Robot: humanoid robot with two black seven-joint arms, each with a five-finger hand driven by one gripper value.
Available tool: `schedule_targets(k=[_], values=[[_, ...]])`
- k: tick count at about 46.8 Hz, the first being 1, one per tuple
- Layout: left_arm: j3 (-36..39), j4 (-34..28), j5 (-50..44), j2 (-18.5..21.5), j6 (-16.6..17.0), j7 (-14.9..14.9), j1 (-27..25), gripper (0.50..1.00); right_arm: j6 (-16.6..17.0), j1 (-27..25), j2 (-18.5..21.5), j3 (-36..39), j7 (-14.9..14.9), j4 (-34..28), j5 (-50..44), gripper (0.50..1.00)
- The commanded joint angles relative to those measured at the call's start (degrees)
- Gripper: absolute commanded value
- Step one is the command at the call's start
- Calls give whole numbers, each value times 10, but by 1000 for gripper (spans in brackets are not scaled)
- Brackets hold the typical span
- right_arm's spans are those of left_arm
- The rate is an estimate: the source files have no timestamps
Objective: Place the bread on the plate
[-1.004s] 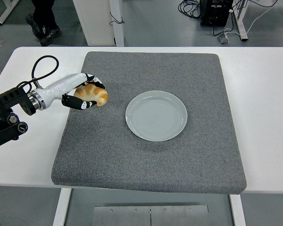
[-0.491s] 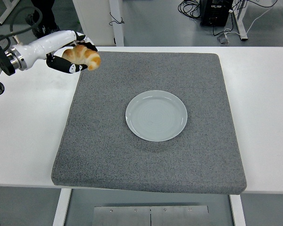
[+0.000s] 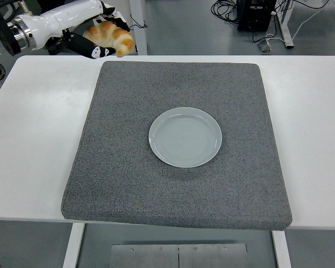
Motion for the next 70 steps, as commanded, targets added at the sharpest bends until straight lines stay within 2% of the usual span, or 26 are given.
schedule_targets(k=[1,8,13,31,40,49,70], values=[[11,0,2,-17,0,1,-15,500,0,0,0,0,0,0,0,1000],[51,0,2,-69,0,1,-58,500,0,0,0,0,0,0,0,1000],[56,0,2,-89,0,1,-70,500,0,0,0,0,0,0,0,1000],[57,1,0,-165,7,-3,-63,500,0,0,0,-1,0,0,0,1000],[72,6,12,-206,8,-2,-50,500,0,0,0,0,0,0,0,1000],[100,26,53,-240,34,1,-29,500,0,0,0,0,0,0,0,1000],[112,69,119,-257,44,3,48,500,0,0,0,0,0,0,0,1000]])
